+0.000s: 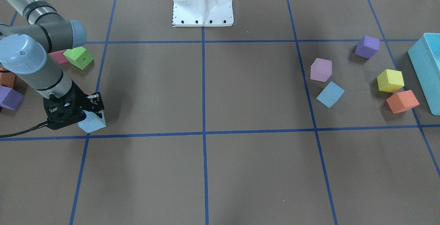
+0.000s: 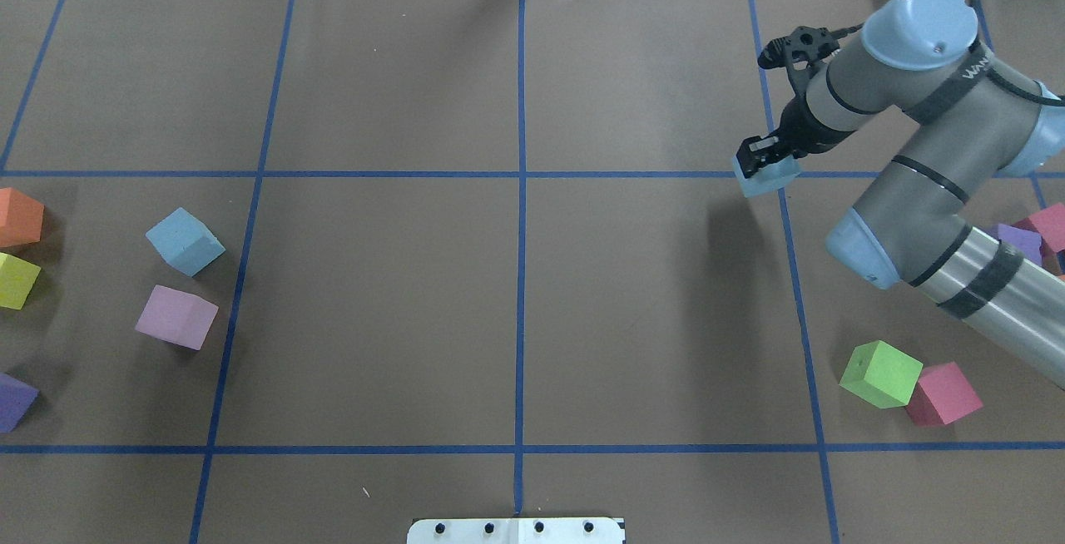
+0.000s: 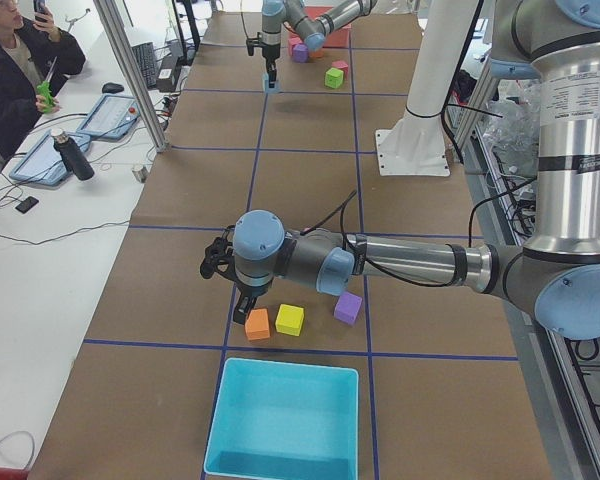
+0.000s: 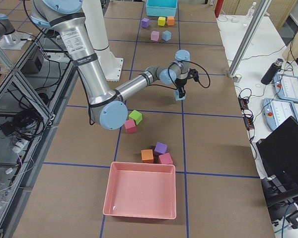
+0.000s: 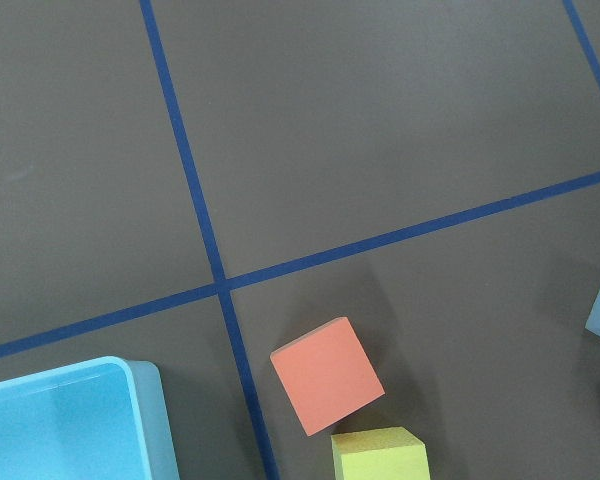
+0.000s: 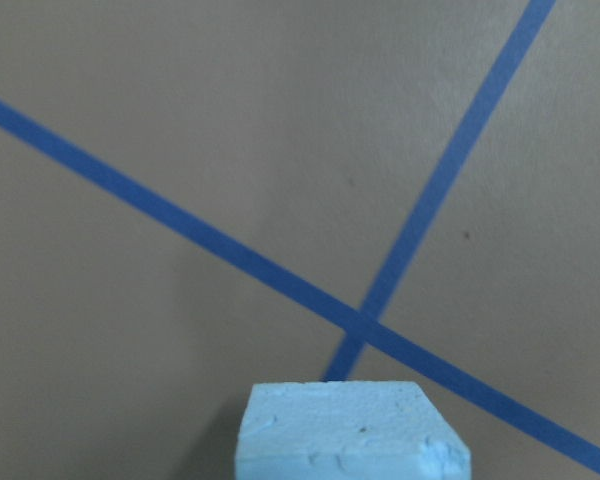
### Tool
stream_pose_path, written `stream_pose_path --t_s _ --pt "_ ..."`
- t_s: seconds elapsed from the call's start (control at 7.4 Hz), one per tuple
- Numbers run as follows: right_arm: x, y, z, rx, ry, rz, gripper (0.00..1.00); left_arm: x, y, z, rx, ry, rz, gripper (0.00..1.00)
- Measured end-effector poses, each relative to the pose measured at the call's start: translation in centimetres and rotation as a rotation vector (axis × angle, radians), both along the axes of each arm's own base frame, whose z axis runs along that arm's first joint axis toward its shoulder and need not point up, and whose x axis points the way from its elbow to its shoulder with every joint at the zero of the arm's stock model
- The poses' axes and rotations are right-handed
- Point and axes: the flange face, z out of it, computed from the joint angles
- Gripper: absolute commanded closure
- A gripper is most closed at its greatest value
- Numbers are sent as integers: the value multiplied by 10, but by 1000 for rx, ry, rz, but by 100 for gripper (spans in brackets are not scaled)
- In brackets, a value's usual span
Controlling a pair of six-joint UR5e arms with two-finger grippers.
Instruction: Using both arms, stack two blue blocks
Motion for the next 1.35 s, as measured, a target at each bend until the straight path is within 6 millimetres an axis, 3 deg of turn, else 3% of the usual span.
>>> stream_pose_path --t_s 0.27,0.54,0.68,0.81,0.95,1.08,1.35 --pt "-61 24 -83 -129 -12 58 100 0 0 1 -2 0 0 2" --pt "-136 65 -140 -174 -18 86 100 0 1 3 -6 0 0 2" --pt "-174 74 -160 -199 -6 89 96 0 1 4 -8 0 0 2" --pt "-206 81 -167 -221 17 81 81 0 1 4 -9 0 0 2" --pt "-227 91 -163 -229 41 66 74 0 1 5 -9 0 0 2" --pt "-241 102 -156 -228 62 51 58 0 1 5 -9 0 0 2" --pt "-255 116 -148 -215 81 31 36 0 1 5 -9 0 0 2"
